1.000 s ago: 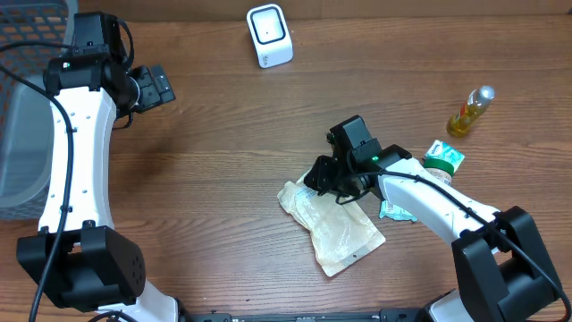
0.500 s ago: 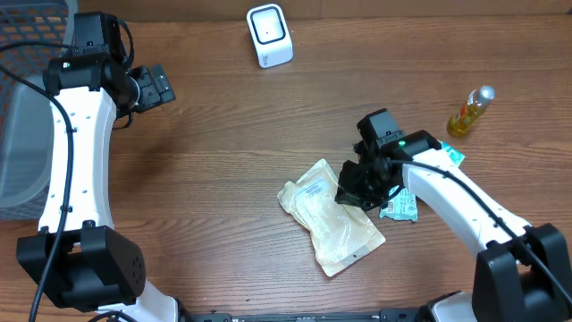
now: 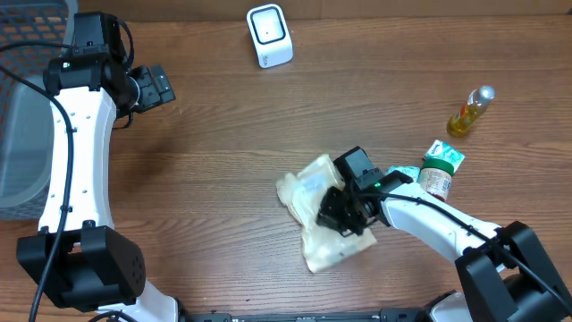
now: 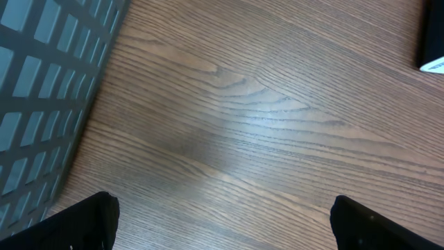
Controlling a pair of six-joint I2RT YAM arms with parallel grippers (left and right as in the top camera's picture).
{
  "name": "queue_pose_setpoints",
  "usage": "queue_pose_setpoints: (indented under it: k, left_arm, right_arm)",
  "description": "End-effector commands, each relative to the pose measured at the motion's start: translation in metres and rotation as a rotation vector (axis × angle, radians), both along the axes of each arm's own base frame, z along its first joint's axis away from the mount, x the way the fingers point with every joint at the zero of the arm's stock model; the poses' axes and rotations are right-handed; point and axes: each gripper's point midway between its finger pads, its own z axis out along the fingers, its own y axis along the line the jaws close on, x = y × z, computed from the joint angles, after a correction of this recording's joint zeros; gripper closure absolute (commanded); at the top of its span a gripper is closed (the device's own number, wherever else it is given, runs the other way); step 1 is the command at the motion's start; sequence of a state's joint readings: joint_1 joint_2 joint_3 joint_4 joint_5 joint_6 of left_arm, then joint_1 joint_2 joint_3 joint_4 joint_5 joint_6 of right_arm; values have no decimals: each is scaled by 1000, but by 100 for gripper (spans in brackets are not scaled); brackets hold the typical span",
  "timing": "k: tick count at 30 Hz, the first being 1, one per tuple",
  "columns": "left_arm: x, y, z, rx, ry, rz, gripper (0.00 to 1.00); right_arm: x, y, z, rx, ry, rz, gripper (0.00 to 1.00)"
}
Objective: Scan the item barcode
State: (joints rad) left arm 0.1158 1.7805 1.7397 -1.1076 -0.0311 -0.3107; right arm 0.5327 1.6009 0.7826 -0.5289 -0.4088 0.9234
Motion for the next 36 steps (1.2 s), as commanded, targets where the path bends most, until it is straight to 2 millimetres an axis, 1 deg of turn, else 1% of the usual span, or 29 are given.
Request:
queue_pose_setpoints:
  k: [1, 5, 8, 10, 12, 14, 16, 17, 18, 20, 22, 23, 24, 27, 29, 32, 36]
  left_arm:
    - [0, 2, -3, 11, 9, -13, 0]
    - [0, 2, -3, 11, 9, -13, 0]
    - [0, 2, -3, 12, 9, -14, 0]
    - [0, 2, -3, 11, 9, -13, 0]
    - [0, 2, -3, 12, 9, -14, 0]
    - [0, 2, -3, 11, 9, -13, 0]
    - [0, 2, -3, 11, 9, -13, 0]
    - [0, 2, -3, 12, 9, -14, 0]
    - [0, 2, -3, 11, 9, -13, 1]
    - [0, 2, -3, 11, 9, -13, 0]
    - [0, 2, -3, 11, 9, -13, 0]
    - [0, 2, -3, 11, 9, -13, 0]
    - [0, 2, -3, 12, 9, -14, 0]
    - [0, 2, -3, 11, 9, -13, 0]
    - [0, 2, -3, 12, 9, -14, 0]
    - [0, 2, -3, 11, 9, -13, 0]
    - [0, 2, -3, 12, 9, -14, 0]
  right_arm:
    - [17, 6, 2, 15, -99, 8, 96]
    - [35, 14, 4, 40, -174, 2, 96]
    - [46, 21, 0, 61, -208, 2, 96]
    - [54, 26, 1, 77, -258, 29, 96]
    - [66, 31, 12, 99, -306, 51, 96]
    - [76, 38, 30, 132, -349, 99, 96]
    - [88, 39, 47, 118, -403, 171, 96]
    - [92, 37, 54, 97, -420, 205, 96]
    - [98, 28, 60, 46, -428, 228, 96]
    - [104, 6, 66, -66, -406, 223, 95]
    - [107, -23, 68, -198, -368, 196, 92]
    - [105, -41, 66, -277, -336, 175, 91]
    - [103, -53, 64, -324, -314, 164, 91]
    - [85, -95, 53, -474, -202, 139, 91]
    - [71, -112, 48, -521, -123, 136, 91]
    - [51, -122, 35, -533, -23, 148, 89]
    - [22, -115, 15, -487, 77, 183, 88]
